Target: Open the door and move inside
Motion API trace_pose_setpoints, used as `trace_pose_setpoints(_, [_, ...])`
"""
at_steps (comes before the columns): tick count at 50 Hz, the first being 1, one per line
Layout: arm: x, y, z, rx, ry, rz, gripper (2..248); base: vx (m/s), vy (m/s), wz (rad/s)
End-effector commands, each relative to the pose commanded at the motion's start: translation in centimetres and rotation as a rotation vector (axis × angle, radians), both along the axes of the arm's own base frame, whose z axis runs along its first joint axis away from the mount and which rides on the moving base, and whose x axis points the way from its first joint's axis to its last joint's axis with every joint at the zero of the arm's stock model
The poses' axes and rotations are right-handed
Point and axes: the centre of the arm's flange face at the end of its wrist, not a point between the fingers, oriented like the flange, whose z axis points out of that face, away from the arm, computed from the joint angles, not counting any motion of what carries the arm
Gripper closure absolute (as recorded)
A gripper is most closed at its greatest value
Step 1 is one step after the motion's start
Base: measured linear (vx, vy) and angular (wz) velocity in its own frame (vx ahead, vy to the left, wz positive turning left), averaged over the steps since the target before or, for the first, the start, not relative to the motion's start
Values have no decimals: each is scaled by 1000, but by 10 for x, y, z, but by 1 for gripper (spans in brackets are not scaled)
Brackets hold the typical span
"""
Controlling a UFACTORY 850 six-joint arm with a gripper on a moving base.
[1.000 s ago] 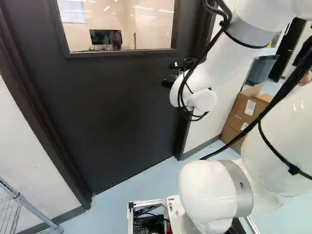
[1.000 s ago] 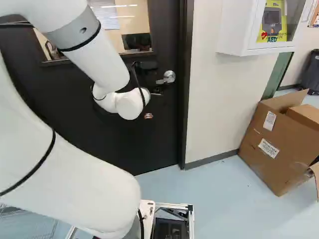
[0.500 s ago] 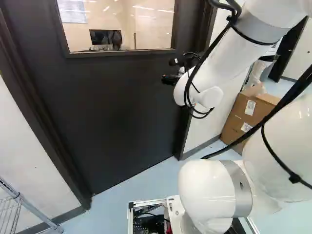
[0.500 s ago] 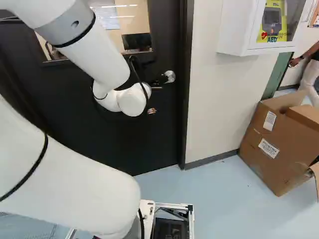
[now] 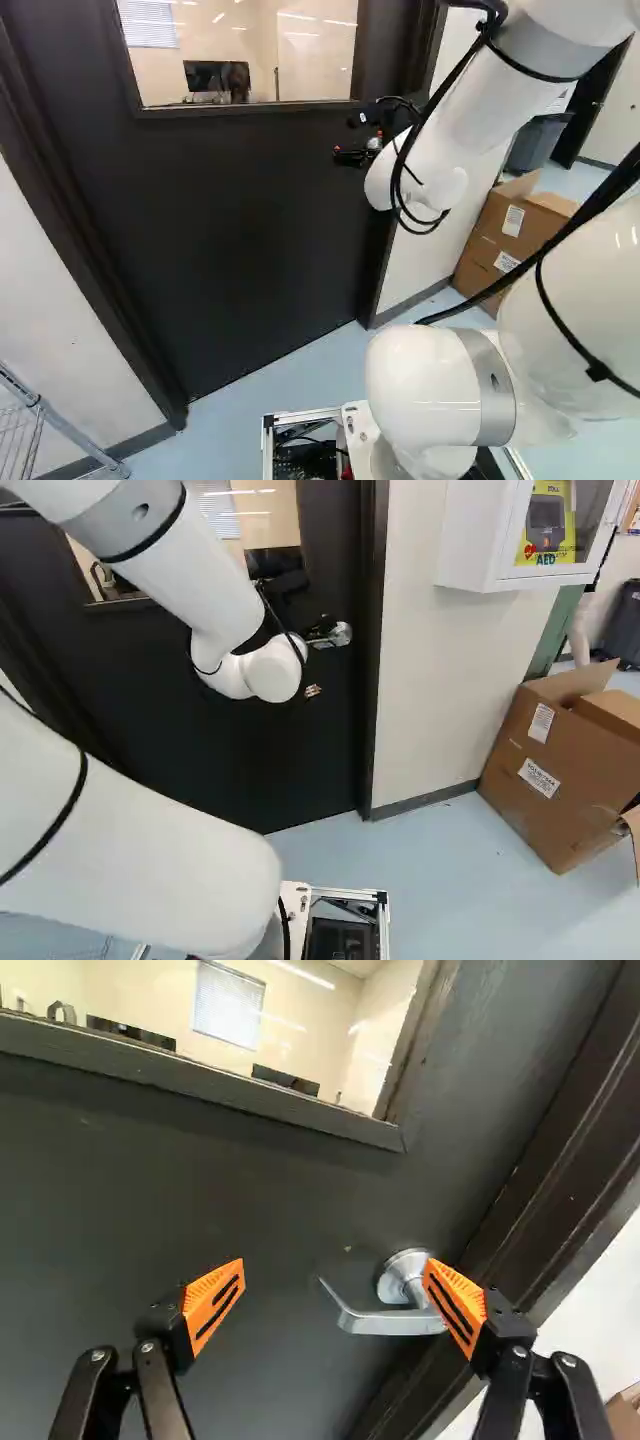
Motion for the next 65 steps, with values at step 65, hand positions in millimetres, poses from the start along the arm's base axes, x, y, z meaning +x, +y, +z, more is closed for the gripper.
trace_pose_setpoints(65, [30, -1, -28, 10, 81, 19, 3, 0, 0, 0])
